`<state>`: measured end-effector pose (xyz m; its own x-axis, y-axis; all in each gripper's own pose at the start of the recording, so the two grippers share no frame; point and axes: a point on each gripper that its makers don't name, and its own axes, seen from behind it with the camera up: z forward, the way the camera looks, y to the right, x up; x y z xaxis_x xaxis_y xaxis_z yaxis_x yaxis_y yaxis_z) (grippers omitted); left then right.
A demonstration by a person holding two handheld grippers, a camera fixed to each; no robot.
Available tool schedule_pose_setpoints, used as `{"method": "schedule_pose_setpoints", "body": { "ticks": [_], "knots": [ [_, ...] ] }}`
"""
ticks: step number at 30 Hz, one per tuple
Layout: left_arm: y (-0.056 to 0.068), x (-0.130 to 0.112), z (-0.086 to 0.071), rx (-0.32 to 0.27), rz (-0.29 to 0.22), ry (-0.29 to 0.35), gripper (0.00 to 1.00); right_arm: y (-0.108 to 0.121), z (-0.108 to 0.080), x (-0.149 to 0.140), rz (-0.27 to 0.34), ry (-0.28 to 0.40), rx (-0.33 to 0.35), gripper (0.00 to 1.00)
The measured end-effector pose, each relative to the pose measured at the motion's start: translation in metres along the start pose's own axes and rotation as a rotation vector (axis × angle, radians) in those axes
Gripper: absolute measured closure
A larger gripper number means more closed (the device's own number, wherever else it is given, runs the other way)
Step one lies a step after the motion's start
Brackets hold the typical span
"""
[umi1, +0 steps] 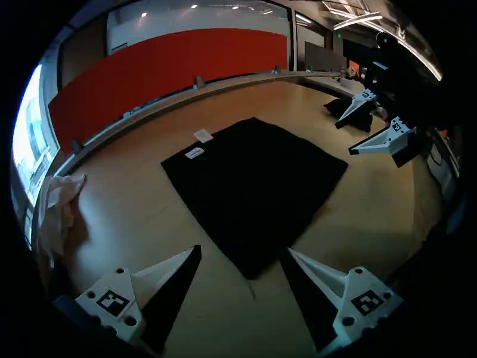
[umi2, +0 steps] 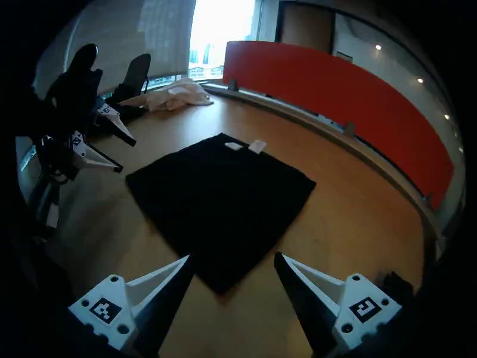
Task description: Fold towel
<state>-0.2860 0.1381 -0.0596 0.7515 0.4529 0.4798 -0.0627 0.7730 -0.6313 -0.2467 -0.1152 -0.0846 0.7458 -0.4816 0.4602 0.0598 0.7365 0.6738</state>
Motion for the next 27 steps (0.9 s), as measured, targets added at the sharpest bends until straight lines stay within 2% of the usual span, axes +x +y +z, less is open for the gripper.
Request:
{"method": "schedule_pose_setpoints", "body": {
  "ticks": [7, 13, 20, 27],
  "knots": [
    [0.006, -0.014, 0.012, -0.021, -0.008, -0.039, 0.04, -0.003, 0.009, -0.018, 0.004, -0.039, 0.018, 0.01],
    [0.008, -0.023, 0.021, -0.033, -0.016, -0.069, 0.04, -0.007, 0.015, -0.03, 0.009, -0.065, 0.035, 0.06],
    [0.011, -0.034, 0.027, -0.042, -0.014, -0.106, 0.06, -0.01, 0.019, -0.038, 0.013, -0.091, 0.051, 0.18],
    [0.015, -0.038, 0.03, -0.062, -0.019, -0.133, 0.16, -0.013, 0.02, -0.043, 0.015, -0.111, 0.078, 0.3]
  ]
}}
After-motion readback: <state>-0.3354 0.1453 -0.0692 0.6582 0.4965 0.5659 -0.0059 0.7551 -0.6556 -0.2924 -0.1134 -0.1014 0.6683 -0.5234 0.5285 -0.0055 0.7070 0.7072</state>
